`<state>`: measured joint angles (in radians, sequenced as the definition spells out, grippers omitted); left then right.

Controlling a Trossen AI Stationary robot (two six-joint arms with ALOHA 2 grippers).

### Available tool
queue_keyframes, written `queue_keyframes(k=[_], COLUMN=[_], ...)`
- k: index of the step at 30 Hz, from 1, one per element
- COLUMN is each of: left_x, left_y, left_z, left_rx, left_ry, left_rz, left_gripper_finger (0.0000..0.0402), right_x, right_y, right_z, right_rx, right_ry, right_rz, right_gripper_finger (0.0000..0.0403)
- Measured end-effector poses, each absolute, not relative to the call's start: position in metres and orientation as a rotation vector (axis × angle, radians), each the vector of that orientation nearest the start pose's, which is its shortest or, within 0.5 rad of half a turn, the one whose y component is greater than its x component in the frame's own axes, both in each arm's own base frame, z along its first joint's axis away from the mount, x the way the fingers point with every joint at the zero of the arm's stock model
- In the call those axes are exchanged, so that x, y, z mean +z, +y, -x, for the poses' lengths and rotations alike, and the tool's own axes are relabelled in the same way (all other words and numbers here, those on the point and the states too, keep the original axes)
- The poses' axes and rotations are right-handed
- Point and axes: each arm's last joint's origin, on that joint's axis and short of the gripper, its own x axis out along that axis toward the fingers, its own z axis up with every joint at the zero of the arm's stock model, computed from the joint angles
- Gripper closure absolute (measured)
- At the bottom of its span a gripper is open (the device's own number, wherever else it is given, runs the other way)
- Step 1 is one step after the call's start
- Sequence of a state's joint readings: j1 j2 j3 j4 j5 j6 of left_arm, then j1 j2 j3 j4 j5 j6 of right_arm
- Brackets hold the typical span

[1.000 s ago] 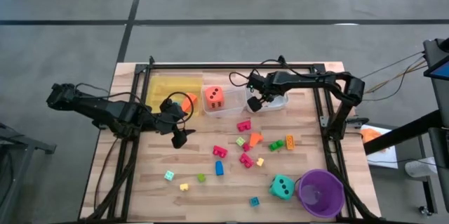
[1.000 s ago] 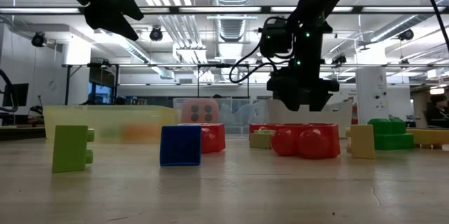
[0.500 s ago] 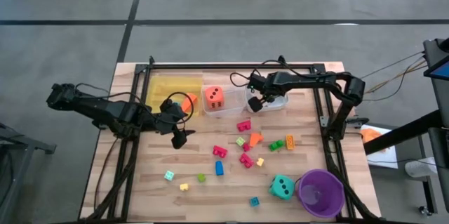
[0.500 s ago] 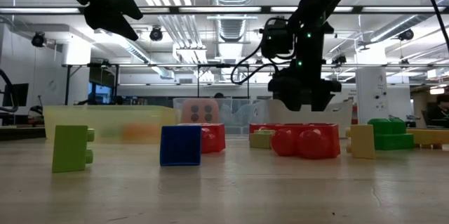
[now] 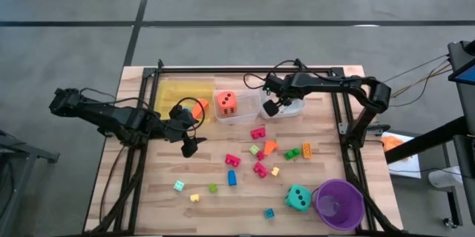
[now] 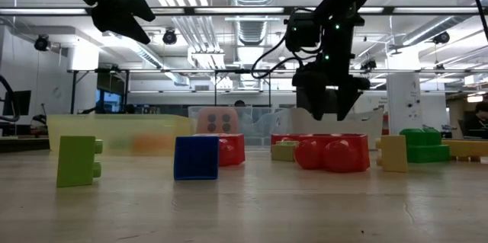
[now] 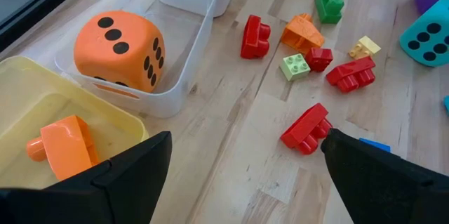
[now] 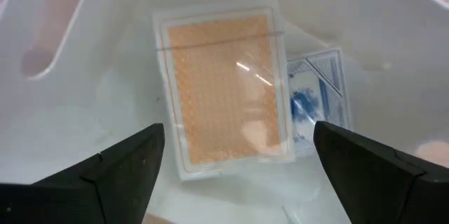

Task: Pick & Place Toys
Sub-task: Put the green game piece into the yellow bin

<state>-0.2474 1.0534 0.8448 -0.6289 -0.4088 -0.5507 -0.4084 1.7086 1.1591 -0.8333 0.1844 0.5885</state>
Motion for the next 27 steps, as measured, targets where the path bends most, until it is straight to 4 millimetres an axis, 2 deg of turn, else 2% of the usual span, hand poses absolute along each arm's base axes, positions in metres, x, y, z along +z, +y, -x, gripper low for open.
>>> queue_keyframes(k=[7,12,16,20,27], left_x=[0.271,0.271,0.268,0.258,0.236], left_y=[-0.039,-0.039,-0.040,-0.043,-0.051], left_z=[-0.201,-0.202,-0.205,-0.218,-0.240], left_rx=[0.362,0.363,0.365,0.334,0.293], left_ry=[0.722,0.720,0.724,0.759,0.871], left_rz=[0.250,0.251,0.250,0.185,0.181], left_gripper_finger=[0.0034,0.0034,0.0034,0.0034,0.0035], right_x=[0.214,0.238,0.259,0.275,0.269], right_y=[-0.121,-0.100,-0.069,-0.030,0.023], right_z=[-0.276,-0.265,-0.256,-0.250,-0.237], right_rx=[-0.985,-1.006,-0.997,-0.852,-0.740], right_ry=[1.168,1.117,1.052,0.981,0.773], right_rz=[-0.589,-0.576,-0.501,-0.419,-0.351], right_gripper_finger=[0.0040,0.0040,0.0040,0.0040,0.0040])
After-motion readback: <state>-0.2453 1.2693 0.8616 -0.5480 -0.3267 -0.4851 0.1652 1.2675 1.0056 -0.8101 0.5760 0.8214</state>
